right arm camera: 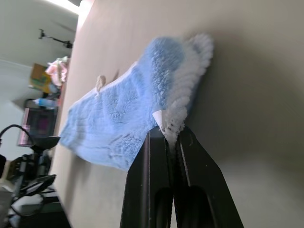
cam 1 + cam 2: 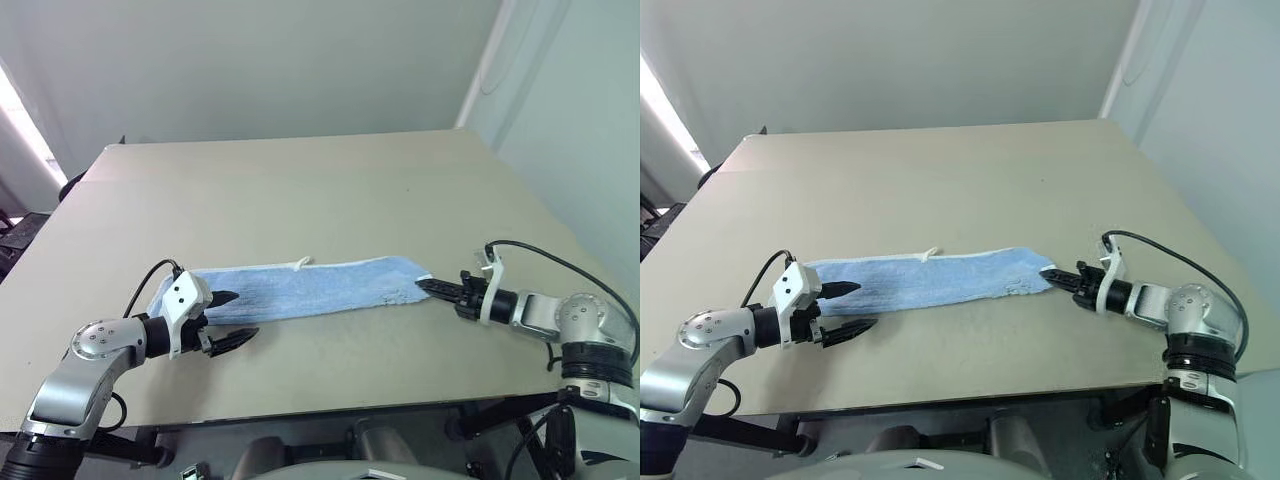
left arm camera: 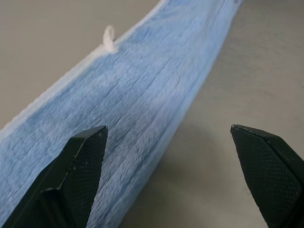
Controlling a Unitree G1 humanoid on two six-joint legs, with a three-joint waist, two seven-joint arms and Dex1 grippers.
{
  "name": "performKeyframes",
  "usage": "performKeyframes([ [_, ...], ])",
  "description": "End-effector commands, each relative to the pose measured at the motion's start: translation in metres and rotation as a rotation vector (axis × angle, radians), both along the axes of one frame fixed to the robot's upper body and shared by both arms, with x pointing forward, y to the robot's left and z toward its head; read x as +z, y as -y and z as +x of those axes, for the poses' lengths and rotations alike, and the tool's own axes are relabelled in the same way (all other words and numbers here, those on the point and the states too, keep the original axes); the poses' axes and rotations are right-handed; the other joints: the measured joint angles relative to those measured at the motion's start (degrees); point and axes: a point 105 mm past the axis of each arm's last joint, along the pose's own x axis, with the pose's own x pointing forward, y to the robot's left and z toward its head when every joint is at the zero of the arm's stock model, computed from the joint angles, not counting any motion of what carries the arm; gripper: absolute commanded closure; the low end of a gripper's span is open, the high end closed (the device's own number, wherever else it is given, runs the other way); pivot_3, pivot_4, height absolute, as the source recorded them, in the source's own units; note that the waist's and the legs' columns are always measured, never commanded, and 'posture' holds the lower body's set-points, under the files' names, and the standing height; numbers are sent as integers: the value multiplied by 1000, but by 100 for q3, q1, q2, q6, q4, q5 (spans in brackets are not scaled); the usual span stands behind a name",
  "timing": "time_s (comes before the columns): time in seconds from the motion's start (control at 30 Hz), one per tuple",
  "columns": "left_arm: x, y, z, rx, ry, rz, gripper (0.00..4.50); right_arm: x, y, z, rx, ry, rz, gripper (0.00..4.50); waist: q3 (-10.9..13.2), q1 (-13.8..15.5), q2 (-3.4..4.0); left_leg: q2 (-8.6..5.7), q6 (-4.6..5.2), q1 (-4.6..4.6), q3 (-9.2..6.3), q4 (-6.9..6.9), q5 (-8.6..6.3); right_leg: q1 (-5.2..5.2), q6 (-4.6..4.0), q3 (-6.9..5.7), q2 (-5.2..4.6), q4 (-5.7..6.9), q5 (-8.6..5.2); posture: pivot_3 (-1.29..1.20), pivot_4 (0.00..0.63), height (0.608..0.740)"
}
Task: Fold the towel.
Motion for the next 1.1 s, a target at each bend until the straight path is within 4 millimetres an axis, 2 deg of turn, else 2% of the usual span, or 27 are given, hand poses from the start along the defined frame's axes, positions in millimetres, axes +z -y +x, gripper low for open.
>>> performKeyframes([
  [0.03,8,0,7,-6,38,1,118,31,26,8,-16,119,-100,4494,-1,30,1,0,1,-36,0,0,0,-14,8,0,1,0,6,0,0,740],
  [0.2,10,-3,11,-2,41,6,118,52,59,3,15,179,-261,4494,0,96,3,-3,3,-45,13,4,-1,-54,16,13,2,4,11,0,0,740],
  [0.3,11,-6,13,3,47,13,118,58,61,-2,111,234,-378,4494,-1,96,2,-2,5,-43,17,4,-2,-54,14,15,2,4,9,0,0,740],
  [0.37,12,-9,15,13,52,16,118,64,49,-5,221,296,-437,4494,-1,89,2,-2,5,-42,20,4,-2,-54,13,17,2,5,9,0,0,740],
  [0.53,13,-12,16,26,59,23,118,75,-2,-15,493,493,-579,4494,1,84,5,3,6,-40,23,4,-2,-59,17,23,10,17,10,0,0,740],
  [0.8,10,-11,11,34,58,27,118,87,-72,-26,772,649,-500,4494,3,87,-5,1,5,-42,24,10,-2,-61,12,24,2,14,8,0,0,740],
  [0.97,9,-8,12,37,57,19,118,84,-120,-18,886,684,-423,4494,2,91,-8,4,5,-39,24,10,-2,-63,11,26,6,20,15,0,0,740],
  [1.1,9,-8,13,40,55,19,118,63,-150,-16,976,672,-446,4494,0,130,-11,4,5,-43,18,11,-2,-66,8,20,4,24,19,0,0,740],
])
